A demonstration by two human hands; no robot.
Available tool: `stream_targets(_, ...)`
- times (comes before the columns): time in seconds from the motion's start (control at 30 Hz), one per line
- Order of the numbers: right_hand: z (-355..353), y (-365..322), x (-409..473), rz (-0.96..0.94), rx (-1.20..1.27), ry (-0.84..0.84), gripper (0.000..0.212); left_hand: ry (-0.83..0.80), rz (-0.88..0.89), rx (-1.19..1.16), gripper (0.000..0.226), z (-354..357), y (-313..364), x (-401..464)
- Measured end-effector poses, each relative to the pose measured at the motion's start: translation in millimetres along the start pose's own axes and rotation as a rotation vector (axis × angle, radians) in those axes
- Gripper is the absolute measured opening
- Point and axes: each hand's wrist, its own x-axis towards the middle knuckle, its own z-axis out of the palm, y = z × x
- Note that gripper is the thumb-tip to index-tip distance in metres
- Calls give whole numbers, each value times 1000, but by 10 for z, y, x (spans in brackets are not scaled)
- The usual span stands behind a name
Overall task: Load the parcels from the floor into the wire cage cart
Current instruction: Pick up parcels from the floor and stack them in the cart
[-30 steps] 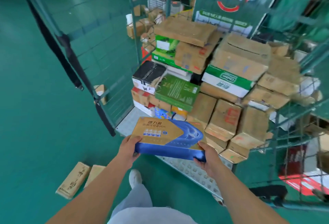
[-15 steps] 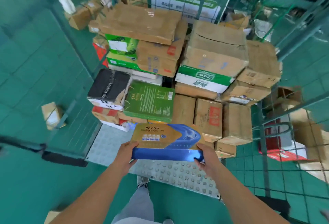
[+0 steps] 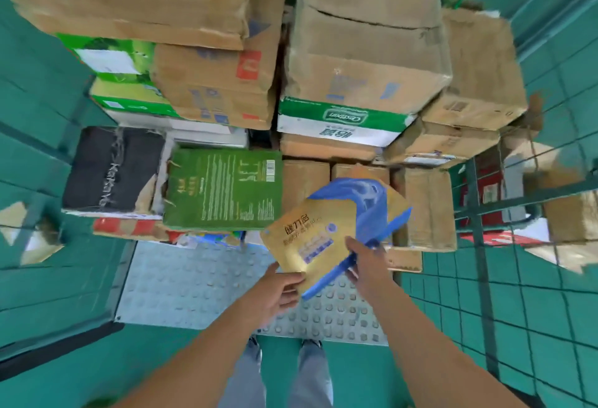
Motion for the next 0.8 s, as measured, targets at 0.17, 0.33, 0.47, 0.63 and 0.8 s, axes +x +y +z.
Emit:
stream_targets(0.17, 214, -155, 721, -109, -191, -81, 60, 53, -95, -19, 25, 331, 126, 517)
stream_targets(0.33, 348, -362, 1334, -199, -473, -139, 67, 235, -19, -88, 62, 216, 151, 1028)
stream_targets(0.47, 560, -413, 1761, -369, -896, -125, 52, 287, 62, -124, 54, 186, 239, 1310)
stream_targets(0.63, 752, -160, 1982, -310, -1292, 42, 67, 291, 167, -56, 21, 209, 384, 1540)
stream_targets(0.8, 748, -8, 2078, -406, -1340, 103, 64, 290, 218, 46, 26, 171, 516, 1662)
